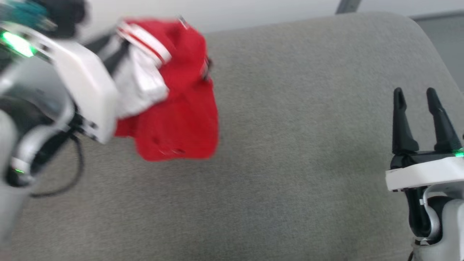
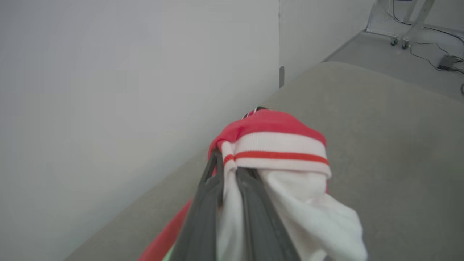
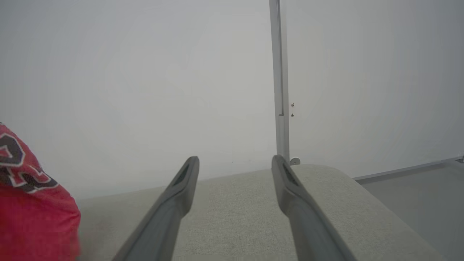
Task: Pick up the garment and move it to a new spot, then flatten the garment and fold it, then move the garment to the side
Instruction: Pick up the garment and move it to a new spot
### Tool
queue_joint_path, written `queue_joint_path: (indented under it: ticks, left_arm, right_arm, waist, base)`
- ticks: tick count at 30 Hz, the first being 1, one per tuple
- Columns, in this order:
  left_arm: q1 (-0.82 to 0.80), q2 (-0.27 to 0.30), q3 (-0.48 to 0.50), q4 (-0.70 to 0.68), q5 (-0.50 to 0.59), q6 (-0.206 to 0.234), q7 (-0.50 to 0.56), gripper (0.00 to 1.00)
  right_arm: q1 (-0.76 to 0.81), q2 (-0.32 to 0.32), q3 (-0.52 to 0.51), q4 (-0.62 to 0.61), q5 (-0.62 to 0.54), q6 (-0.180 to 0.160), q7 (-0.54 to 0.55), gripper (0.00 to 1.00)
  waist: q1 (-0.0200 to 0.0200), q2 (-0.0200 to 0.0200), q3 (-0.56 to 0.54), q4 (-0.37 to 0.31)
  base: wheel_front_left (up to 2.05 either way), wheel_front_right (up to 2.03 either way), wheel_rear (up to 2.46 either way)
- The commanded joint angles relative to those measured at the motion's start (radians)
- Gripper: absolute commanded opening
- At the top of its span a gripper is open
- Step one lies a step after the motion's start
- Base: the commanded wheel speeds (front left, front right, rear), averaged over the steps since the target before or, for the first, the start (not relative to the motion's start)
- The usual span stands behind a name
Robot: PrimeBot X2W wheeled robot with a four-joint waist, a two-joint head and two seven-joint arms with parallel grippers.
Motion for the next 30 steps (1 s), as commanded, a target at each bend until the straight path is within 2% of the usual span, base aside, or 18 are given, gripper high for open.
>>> queue_joint_path:
  ticks: [1, 6, 12, 21, 22, 23, 24, 30]
  left_arm:
    - [0.024, -0.013, -0.017, 0.004, 0.003, 0.005, 0.004, 0.0]
    - [0.089, -0.083, -0.118, 0.095, -0.003, -0.017, 0.013, 0.0]
    - [0.133, -0.162, -0.204, 0.31, -0.022, -0.065, 0.003, 0.0]
    - [0.137, -0.26, -0.252, 0.619, -0.053, -0.125, -0.034, 0.0]
    - [0.134, -0.268, -0.249, 0.637, -0.06, -0.133, -0.045, 0.12]
    - [0.124, -0.272, -0.248, 0.646, -0.06, -0.14, -0.061, 0.45]
    - [0.118, -0.275, -0.243, 0.654, -0.062, -0.145, -0.076, 1.0]
    - [0.119, -0.264, -0.205, 0.618, -0.092, -0.161, -0.155, 1.0]
  right_arm:
    - [0.001, 0.007, 0.009, 0.007, 0.004, 0.0, -0.012, 1.0]
    - [-0.024, 0.012, 0.041, 0.059, 0.022, 0.0, -0.044, 1.0]
    - [-0.057, 0.014, 0.091, 0.12, 0.028, 0.0, -0.077, 1.0]
    - [-0.092, 0.014, 0.139, 0.184, 0.03, 0.0, -0.102, 1.0]
    - [-0.094, 0.014, 0.141, 0.187, 0.029, 0.0, -0.101, 1.0]
    - [-0.096, 0.014, 0.141, 0.189, 0.026, 0.0, -0.102, 1.0]
    - [-0.095, 0.014, 0.141, 0.19, 0.024, 0.0, -0.101, 1.0]
    - [-0.07, 0.002, 0.133, 0.19, 0.016, 0.0, -0.089, 1.0]
  waist:
    - [0.0, 0.0, 0.036, -0.035]
    - [0.0, 0.0, 0.068, -0.065]
    - [0.0, 0.0, 0.088, -0.088]
    - [0.0, 0.0, 0.07, -0.093]
    - [0.0, 0.0, 0.066, -0.092]
    - [0.0, 0.0, 0.06, -0.088]
    - [0.0, 0.0, 0.053, -0.084]
    - [0.0, 0.0, 0.001, -0.046]
  base:
    - [0.0, 0.0, 0.0]
    - [0.0, 0.0, 0.0]
    - [0.0, 0.0, 0.0]
    - [0.0, 0.0, 0.0]
    - [0.0, 0.0, 0.0]
    - [0.0, 0.0, 0.0]
    - [0.0, 0.0, 0.0]
    - [0.0, 0.0, 0.0]
